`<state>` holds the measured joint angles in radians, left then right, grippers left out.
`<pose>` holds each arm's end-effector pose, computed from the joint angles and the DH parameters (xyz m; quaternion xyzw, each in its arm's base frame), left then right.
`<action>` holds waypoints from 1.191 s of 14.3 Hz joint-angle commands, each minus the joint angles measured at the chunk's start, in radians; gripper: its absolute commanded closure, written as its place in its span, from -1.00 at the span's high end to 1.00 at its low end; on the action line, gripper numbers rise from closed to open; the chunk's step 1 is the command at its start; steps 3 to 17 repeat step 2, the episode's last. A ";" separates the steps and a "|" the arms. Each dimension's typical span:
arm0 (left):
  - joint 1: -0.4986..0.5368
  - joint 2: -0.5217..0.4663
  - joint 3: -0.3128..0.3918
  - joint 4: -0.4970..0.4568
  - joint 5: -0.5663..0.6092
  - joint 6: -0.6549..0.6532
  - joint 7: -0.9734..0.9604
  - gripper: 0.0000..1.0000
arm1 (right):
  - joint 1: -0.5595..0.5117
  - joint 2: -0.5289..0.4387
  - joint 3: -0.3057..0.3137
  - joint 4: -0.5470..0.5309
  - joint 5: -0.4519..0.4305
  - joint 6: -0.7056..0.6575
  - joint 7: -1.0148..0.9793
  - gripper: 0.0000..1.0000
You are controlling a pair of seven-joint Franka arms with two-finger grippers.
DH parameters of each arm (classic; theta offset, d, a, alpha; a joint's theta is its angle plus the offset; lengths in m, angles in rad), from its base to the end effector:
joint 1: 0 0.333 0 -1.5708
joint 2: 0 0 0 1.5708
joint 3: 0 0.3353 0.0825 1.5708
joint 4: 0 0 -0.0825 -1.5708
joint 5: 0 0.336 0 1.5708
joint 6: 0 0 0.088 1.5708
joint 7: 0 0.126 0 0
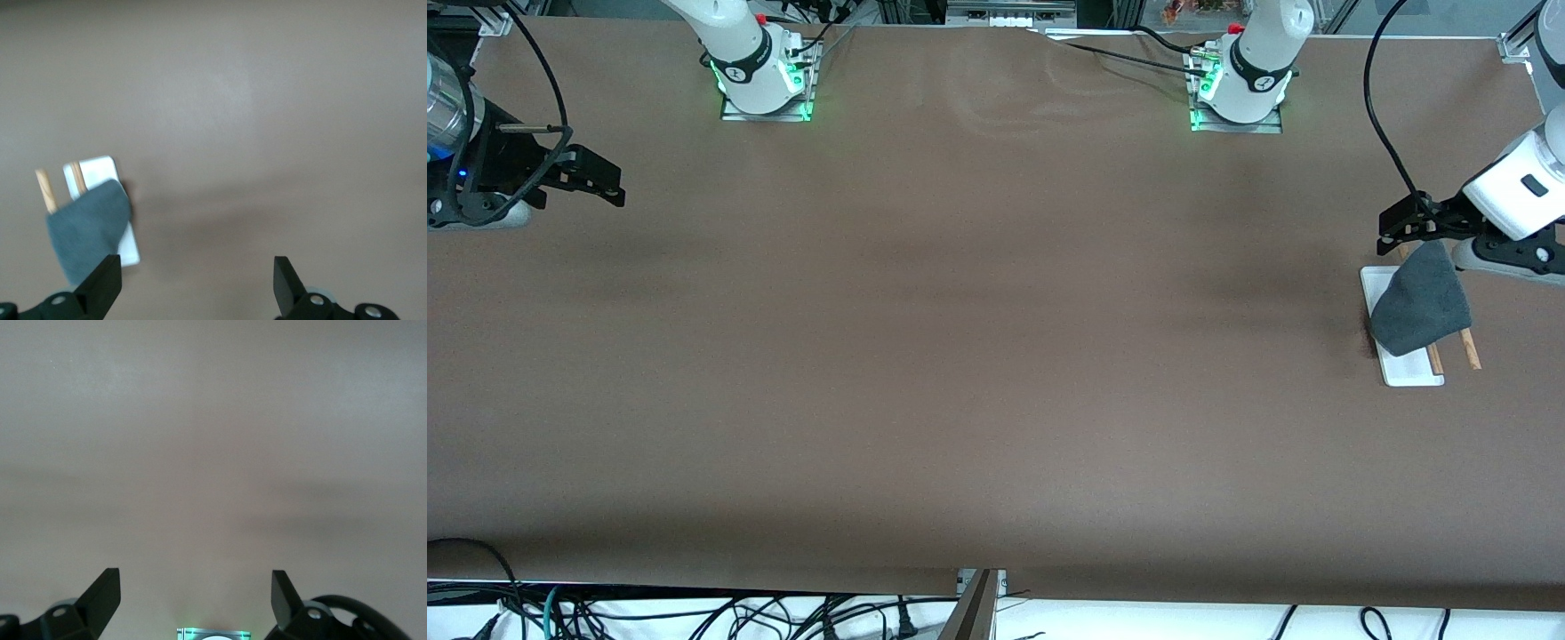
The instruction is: Pass towel and hang on rack
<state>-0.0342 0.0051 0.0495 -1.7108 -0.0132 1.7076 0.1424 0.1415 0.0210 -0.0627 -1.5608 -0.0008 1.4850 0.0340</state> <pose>0.5155 0.0063 0.5742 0.9980 -0.0626 -0.0036 0.0067 0.5002 0.0398 0.6114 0.9986 0.0223 -0.0482 0.0038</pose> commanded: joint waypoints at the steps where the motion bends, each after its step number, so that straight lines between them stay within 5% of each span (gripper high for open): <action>1: 0.016 -0.054 0.000 -0.073 -0.028 0.021 -0.087 1.00 | -0.010 -0.009 0.003 -0.012 0.018 0.014 -0.006 1.00; 17: 0.016 -0.054 -0.002 -0.072 -0.028 0.021 -0.087 1.00 | -0.010 -0.009 0.003 -0.012 0.018 0.014 -0.006 1.00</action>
